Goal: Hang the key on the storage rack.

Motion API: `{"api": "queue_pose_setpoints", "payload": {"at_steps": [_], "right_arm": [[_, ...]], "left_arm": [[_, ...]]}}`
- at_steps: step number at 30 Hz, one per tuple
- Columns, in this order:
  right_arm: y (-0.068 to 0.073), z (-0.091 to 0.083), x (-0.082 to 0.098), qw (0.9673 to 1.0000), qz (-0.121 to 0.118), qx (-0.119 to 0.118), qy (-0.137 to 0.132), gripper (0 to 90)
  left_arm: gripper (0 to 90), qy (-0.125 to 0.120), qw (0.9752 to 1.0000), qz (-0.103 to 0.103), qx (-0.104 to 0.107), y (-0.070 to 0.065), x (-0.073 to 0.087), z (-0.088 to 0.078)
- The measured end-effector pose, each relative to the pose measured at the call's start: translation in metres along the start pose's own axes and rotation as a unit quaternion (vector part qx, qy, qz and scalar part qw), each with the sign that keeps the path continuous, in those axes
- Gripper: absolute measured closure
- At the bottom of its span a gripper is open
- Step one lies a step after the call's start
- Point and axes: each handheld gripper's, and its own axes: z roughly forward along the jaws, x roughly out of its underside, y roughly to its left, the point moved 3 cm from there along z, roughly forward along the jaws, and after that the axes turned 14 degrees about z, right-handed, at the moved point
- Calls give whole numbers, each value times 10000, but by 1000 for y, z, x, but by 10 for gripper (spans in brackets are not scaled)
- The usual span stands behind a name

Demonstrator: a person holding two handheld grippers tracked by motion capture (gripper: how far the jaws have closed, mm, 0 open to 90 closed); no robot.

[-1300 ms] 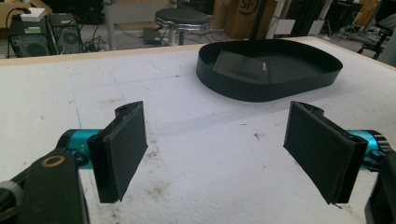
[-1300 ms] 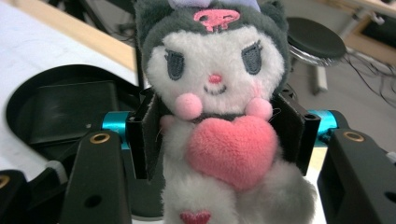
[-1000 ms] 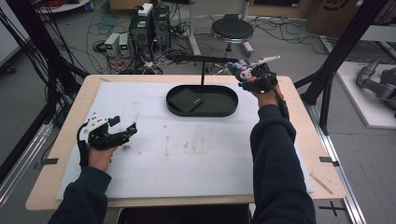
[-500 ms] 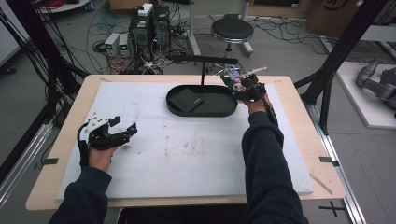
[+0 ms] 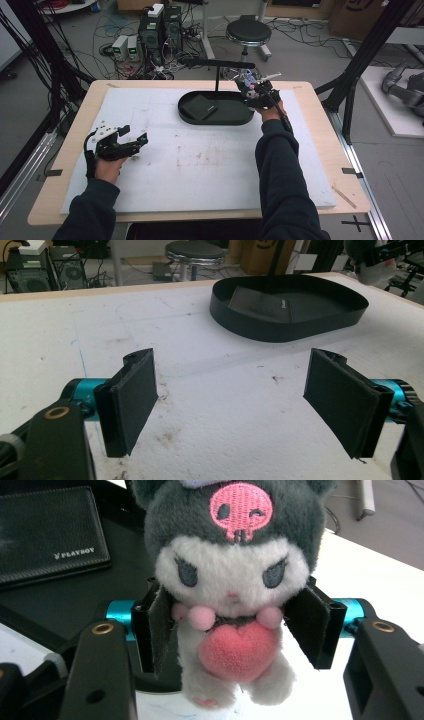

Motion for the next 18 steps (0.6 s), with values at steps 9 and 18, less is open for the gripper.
{"api": "queue_pose_setpoints", "payload": {"at_steps": [9, 18], "right_arm": [[-2, -8, -1, 9997, 88, 57, -235, 234], [-7, -47, 0, 9986, -81, -266, -456, 248]], "left_arm": [[209, -41, 10000, -20, 27, 0, 0, 0], [209, -85, 9999, -33, 42, 0, 0, 0]]}}
